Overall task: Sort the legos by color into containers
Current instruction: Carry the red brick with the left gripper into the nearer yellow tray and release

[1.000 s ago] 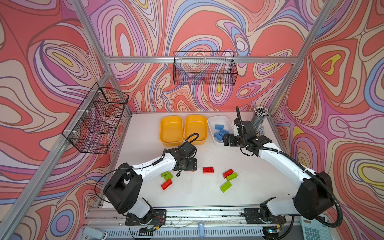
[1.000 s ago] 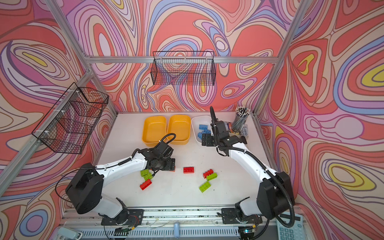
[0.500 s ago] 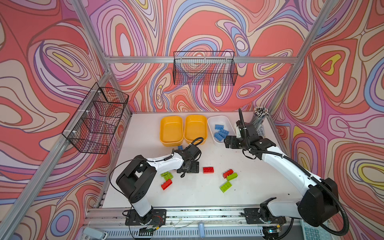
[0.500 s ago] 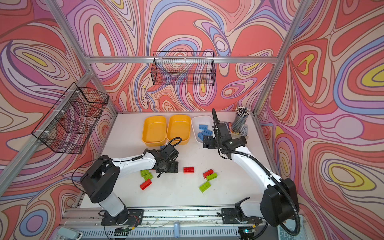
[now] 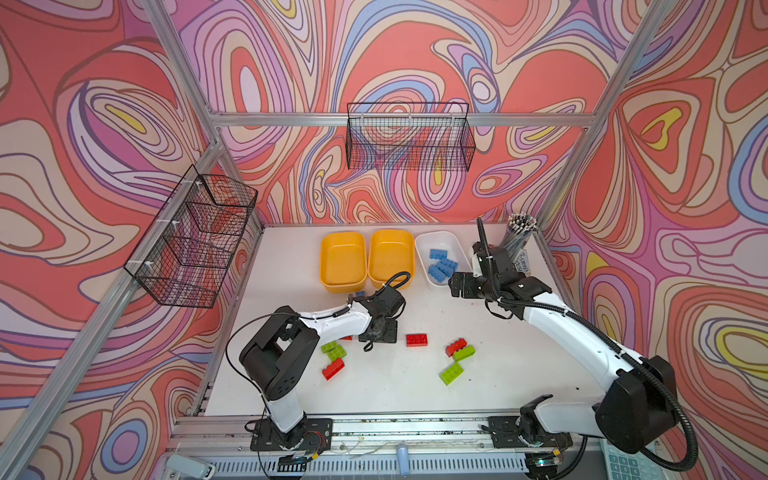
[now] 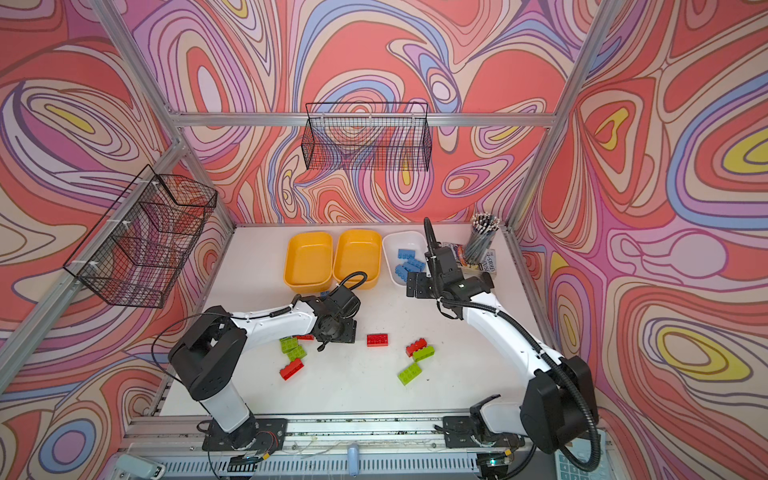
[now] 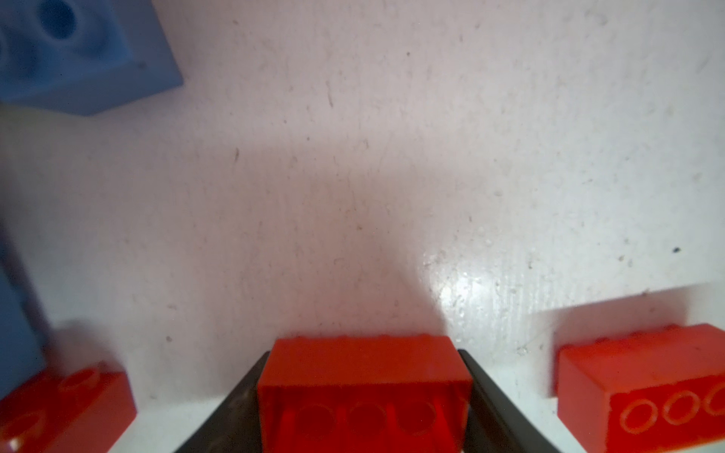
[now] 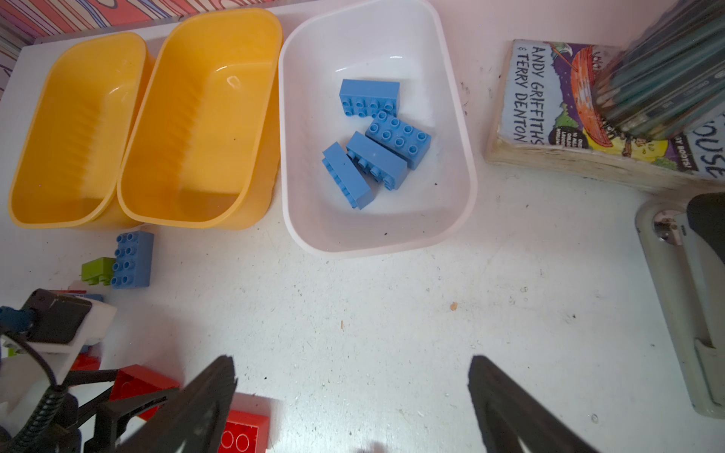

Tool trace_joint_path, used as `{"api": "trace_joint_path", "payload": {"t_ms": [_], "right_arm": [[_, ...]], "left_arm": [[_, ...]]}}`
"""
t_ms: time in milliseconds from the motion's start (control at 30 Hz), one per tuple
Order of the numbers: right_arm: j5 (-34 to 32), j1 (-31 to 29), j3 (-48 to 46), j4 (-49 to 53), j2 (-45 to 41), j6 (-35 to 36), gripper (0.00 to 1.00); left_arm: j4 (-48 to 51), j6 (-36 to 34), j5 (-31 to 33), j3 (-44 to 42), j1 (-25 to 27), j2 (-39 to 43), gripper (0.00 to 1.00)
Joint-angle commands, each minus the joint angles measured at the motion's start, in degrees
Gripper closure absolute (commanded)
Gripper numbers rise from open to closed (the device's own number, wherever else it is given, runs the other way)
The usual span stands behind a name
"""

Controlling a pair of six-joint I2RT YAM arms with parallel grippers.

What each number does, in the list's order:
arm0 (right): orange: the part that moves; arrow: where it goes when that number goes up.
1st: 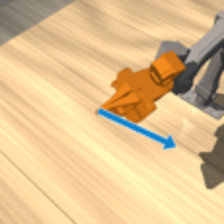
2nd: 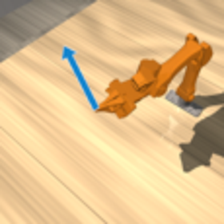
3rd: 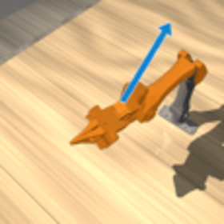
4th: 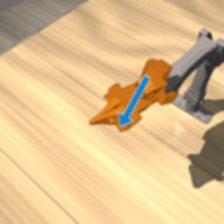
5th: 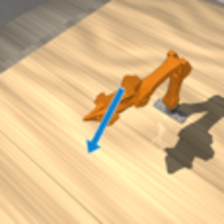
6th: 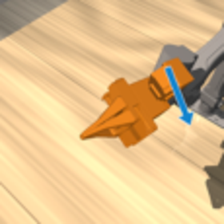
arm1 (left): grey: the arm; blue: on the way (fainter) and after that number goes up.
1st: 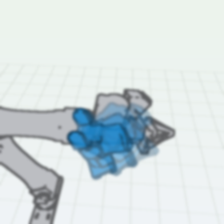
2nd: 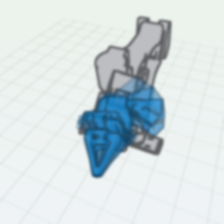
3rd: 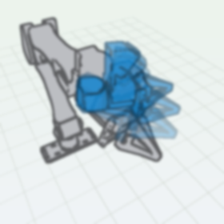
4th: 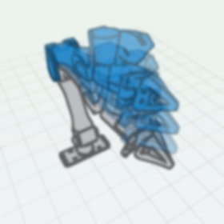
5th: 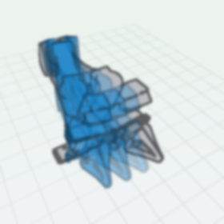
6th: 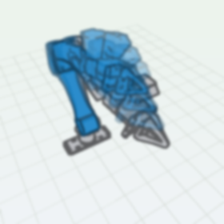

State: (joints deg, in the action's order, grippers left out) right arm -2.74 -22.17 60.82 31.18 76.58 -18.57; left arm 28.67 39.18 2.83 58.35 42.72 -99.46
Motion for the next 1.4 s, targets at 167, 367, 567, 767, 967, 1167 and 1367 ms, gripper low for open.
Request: {"api": "trace_joint_path", "payload": {"t_ms": [167, 367, 567, 767, 967, 1167, 1367], "right_arm": [[-0.53, -0.17, 0.79, 0.55, -0.41, -0.62, 0.02], [-0.86, -0.15, 0.9, 1.07, -1.65, -0.66, 0.02], [-0.95, -0.15, 1.06, 1.06, -2.81, -0.65, 0.02], [-1.82, -0.15, 0.55, 1.24, -4.79, -0.62, 0.02], [-1.81, -0.04, 0.19, 1.59, -5.79, -1.2, 0.02], [-3.12, 0.01, 0.4, 2.08, -4.82, -0.77, 0.02], [-4.35, 0.02, 1.55, 2.4, -3.29, -0.14, 0.02]], "left_arm": [[5.73, 0.46, 2.09, 2.26, 0.17, -0.82, 0.42], [8.82, 0.22, 3.76, 5.06, 0.17, 0.29, 0.45], [13.08, -2.66, 6.45, 14.13, -0.84, -0.01, 0.45], [17.11, -6.88, 6.15, 31.2, -6.01, -6.65, 0.46], [21.54, -10.19, 4.3, 51.8, -10.78, -19.49, 0.47], [25.41, -11.19, 2.43, 68.96, -14.28, -32.24, 0.46], [26.53, -11.06, -0.23, 79.55, -15.62, -40.92, 0.45]]}}
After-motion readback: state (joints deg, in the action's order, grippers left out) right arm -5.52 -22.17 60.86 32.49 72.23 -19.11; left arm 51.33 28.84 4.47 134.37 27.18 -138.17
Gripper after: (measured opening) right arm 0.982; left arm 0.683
